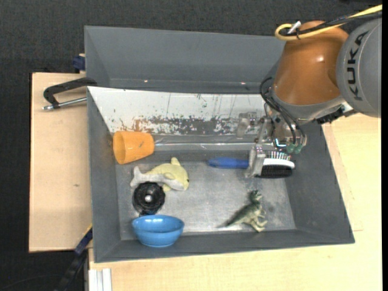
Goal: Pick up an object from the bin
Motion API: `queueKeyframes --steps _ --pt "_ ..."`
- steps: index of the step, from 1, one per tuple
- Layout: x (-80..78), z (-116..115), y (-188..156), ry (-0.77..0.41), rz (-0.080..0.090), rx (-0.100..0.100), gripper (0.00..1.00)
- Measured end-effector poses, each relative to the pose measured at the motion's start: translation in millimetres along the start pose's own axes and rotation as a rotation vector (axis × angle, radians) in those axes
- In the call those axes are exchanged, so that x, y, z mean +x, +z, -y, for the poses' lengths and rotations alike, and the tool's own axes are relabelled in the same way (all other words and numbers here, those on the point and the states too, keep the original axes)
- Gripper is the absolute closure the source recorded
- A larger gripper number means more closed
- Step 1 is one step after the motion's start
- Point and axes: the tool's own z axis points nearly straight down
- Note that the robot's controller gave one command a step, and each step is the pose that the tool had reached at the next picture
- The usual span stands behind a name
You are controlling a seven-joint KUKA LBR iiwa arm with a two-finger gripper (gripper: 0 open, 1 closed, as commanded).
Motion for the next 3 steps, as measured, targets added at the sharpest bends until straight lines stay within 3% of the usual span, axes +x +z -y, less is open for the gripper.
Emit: queueKeyframes --steps 1,2,3 --pt "1.6 47.0 105.8 -0.113 0.0 0.001 0.0" --pt "-0.6 45.0 100.9 -0.114 0.009 0.001 1.0" --pt "-0.6 45.0 100.9 -0.115 0.009 0.001 0.0"
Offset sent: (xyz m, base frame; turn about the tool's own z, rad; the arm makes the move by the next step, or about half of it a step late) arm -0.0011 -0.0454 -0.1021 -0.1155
